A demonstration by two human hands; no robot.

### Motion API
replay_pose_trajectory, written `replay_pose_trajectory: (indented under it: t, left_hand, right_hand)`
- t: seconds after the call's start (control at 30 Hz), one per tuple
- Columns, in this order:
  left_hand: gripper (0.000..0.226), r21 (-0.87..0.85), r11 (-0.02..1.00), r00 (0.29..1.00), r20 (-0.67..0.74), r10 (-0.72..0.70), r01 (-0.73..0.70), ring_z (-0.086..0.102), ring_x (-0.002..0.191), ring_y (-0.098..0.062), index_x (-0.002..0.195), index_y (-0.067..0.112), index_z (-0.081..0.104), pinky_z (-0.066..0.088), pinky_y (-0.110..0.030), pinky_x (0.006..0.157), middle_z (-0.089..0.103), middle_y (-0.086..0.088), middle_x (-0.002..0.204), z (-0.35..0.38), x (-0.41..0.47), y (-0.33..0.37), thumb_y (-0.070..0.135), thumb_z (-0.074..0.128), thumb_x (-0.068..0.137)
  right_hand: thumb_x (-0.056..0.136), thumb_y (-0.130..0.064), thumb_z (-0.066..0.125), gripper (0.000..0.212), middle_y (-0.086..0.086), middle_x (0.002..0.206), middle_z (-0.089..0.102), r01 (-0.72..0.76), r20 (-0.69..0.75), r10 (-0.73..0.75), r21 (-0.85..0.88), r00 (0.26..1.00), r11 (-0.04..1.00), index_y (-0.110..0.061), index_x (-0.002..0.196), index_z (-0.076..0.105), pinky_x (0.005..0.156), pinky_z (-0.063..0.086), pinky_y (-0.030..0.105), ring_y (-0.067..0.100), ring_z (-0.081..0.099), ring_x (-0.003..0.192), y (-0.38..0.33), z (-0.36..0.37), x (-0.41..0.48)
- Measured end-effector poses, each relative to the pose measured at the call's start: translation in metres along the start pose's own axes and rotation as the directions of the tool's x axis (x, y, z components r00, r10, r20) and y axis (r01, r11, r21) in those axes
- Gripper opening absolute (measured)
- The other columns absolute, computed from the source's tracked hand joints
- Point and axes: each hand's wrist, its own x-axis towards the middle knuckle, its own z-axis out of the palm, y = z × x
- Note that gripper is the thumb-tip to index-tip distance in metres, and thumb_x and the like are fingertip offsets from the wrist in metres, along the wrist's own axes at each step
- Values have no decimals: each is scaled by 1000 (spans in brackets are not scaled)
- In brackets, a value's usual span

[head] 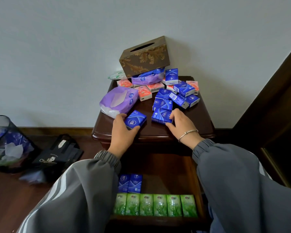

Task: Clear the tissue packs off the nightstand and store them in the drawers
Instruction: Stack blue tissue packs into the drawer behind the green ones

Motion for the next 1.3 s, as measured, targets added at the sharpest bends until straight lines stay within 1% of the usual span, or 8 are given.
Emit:
replay_pose_trajectory:
  t: [0.1,0.23,0.4,0.57,0.67,0.83,1.07,1.3]
  left_hand:
    - [87,21,988,979,135,-156,155,54,118,-25,138,7,39,44,-39,102,54,-9,129,-8,9,0,30,86,68]
    - [68,33,976,944,249,-217,216,59,108,-25,119,11,53,49,-43,97,62,-7,117,-11,10,4,28,88,64]
    - [46,-257,943,968,183,-169,213,61,92,-8,114,14,39,51,-23,75,60,-5,118,-8,-6,6,21,73,83]
    - [36,-645,612,880,428,-207,458,64,107,-20,130,8,42,54,-32,82,62,-11,126,3,-21,28,27,47,100]
    - [57,-721,378,804,581,-127,581,69,102,-22,126,14,59,57,-33,77,70,-12,117,-2,-24,34,54,27,100]
    - [38,-706,488,832,548,-83,513,69,91,-17,117,13,64,56,-30,79,70,-12,108,-7,-21,18,42,54,94]
    - [48,-736,540,911,365,-193,409,72,87,-14,130,15,47,54,-29,75,71,-5,111,-11,6,3,33,64,90]
    - [51,-692,625,930,310,-196,362,70,97,-12,126,19,48,56,-24,74,68,-1,116,0,14,-11,40,70,84]
  right_hand:
    - [76,-24,74,49,10,117,50,-69,-3,69,40,998,997,-9,112,45,81,44,33,27,53,105,0,0,3]
    - [67,-30,79,70,10,125,43,-203,58,198,102,979,974,-14,126,44,95,43,35,27,50,111,-2,-3,3]
    - [69,-29,80,61,7,117,46,-179,-108,230,356,967,917,-13,123,55,84,39,19,16,54,97,-23,-6,-23]
    - [69,-29,81,60,10,111,53,29,-219,69,412,973,911,-7,121,59,90,47,29,20,57,100,-65,-2,-50]
    - [72,-32,78,67,12,117,52,39,-213,39,348,976,937,-4,127,54,95,40,26,23,53,109,-81,-1,-58]
    - [81,-18,68,64,9,130,52,76,58,-101,340,993,937,-10,139,43,105,36,31,24,49,121,-91,1,-56]
    - [84,-11,63,36,16,118,62,-84,-238,124,171,963,982,-2,118,59,96,41,36,33,57,109,-32,-34,2]
    - [81,-24,67,48,17,126,54,-241,-43,238,-214,970,946,-8,124,50,88,47,42,37,51,114,10,-34,58]
